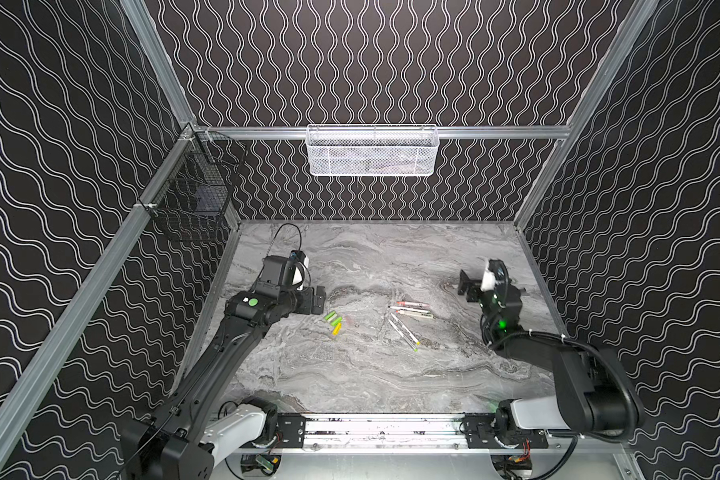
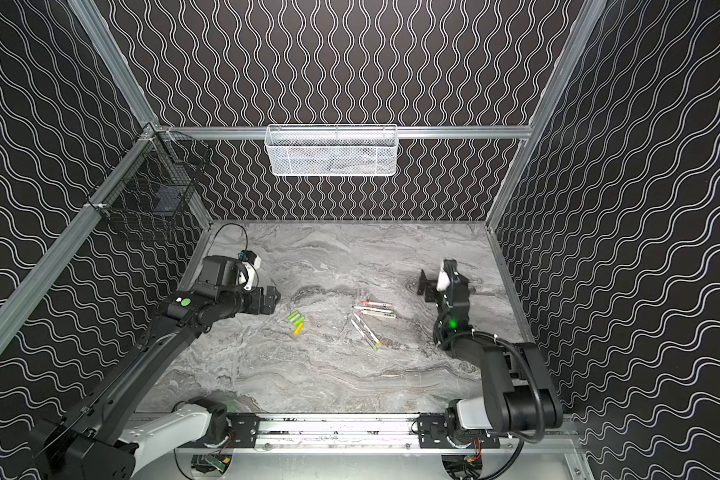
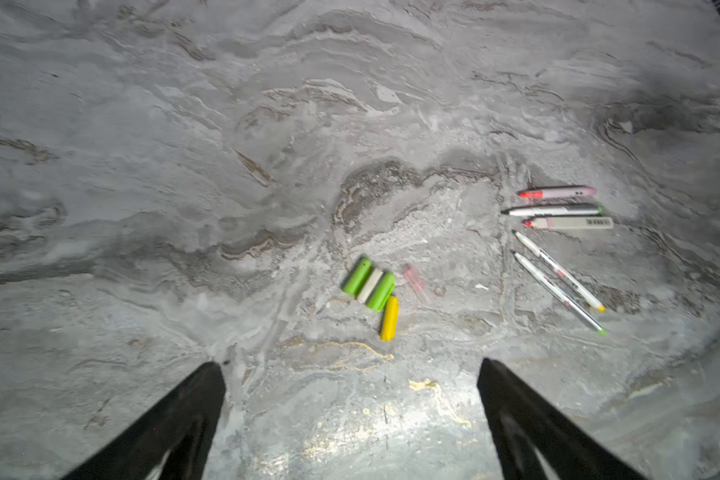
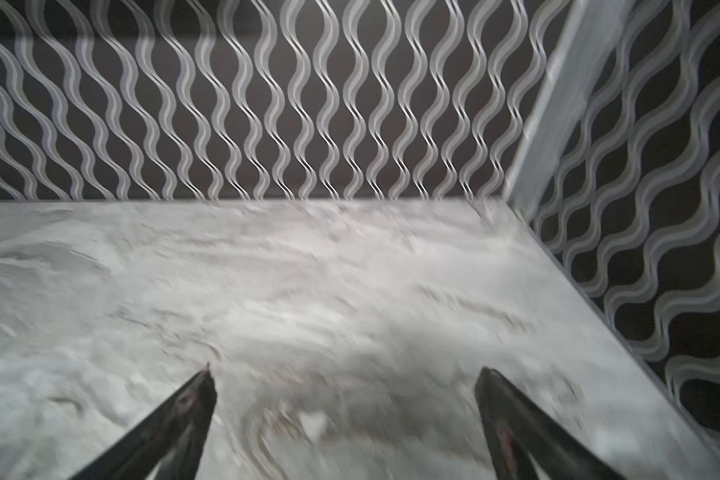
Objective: Insert the pens into the pen caps
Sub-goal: 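Move both grippers forward from rest toward the caps and markers, then reach the right gripper over the cap cluster and lower it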
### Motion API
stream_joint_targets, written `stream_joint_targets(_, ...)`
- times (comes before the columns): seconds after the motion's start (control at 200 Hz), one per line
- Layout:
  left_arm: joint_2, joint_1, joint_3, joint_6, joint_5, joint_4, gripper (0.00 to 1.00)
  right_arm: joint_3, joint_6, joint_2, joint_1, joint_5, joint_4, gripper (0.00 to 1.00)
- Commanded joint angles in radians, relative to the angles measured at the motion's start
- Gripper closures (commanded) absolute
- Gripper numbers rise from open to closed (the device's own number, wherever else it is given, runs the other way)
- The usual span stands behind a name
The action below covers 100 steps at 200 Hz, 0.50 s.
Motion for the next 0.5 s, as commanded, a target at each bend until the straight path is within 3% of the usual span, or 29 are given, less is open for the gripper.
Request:
stream_joint_targets(0.0, -0.026, -0.001, -0.034, -0.035, 0.077, 0.038, 0.01, 0.093, 0.015, -0.032, 0.086, 0.080, -0.322, 0.01)
stream_joint_targets(0.245, -0.027, -0.001, -0.082, -0.046, 0.154, -0.020, 0.01, 0.234, 0.155, -0.119, 0.305, -0.156, -0.792, 0.00)
stream_joint_targets(0.38, -0.028, -0.005, -0.095, -0.050, 0.168, -0.013, 0.02, 0.253, 0.182, -0.121, 0.384, -0.337, -0.915, 0.03)
stream_joint_targets(0.495, -0.010, -0.005, -0.095, -0.048, 0.165, -0.008, 0.01, 0.279, 0.208, -0.087, 0.463, -0.390, -0.975, 0.12)
